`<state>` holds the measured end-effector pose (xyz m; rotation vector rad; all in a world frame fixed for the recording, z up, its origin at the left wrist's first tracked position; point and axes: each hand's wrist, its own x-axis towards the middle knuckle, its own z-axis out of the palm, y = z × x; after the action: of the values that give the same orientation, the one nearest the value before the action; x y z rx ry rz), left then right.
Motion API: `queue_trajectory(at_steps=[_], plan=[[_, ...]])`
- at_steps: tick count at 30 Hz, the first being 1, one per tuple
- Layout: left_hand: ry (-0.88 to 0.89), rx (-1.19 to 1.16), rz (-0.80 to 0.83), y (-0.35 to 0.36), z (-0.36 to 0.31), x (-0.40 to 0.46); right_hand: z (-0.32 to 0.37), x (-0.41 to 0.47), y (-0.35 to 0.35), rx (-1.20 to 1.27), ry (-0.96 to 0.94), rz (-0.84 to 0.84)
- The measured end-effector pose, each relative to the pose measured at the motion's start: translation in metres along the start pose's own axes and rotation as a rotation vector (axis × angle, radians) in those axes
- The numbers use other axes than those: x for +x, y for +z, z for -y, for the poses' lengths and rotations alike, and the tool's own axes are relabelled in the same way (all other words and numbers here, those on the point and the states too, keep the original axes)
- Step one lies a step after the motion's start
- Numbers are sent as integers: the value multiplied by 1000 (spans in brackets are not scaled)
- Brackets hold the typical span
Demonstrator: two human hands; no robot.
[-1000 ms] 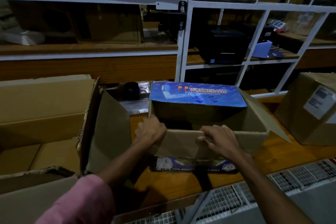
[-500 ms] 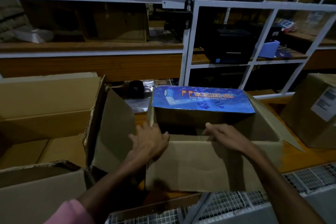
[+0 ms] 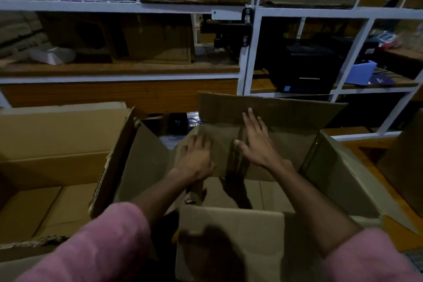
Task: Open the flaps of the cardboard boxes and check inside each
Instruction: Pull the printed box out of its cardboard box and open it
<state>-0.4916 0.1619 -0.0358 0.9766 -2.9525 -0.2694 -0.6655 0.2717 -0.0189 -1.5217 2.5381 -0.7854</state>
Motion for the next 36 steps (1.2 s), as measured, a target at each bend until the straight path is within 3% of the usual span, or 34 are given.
queue_trajectory(at_steps=[5, 10, 17, 24, 27, 30, 33, 36], plan=[[-96, -54, 3, 16, 21, 47, -23, 42, 2, -145, 43, 16], [-38, -247, -73, 32, 33, 56, -50, 74, 15, -276, 72, 70], [-84, -223, -141, 38, 34, 53, -49, 81, 32, -401, 67, -84], [-71, -261, -193, 33, 31, 49, -59, 68, 12, -337, 11, 181], [-87, -112, -195, 26, 25, 41, -66, 43, -2, -218, 14, 217], [3, 135, -141, 20, 8, 25, -82, 11, -23, -193, 66, 163], [40, 141, 15, 11, -30, 9, -111, -29, -49, -277, 173, 46], [134, 96, 27, 6, -70, -3, -139, -71, -71, -391, 291, -47]])
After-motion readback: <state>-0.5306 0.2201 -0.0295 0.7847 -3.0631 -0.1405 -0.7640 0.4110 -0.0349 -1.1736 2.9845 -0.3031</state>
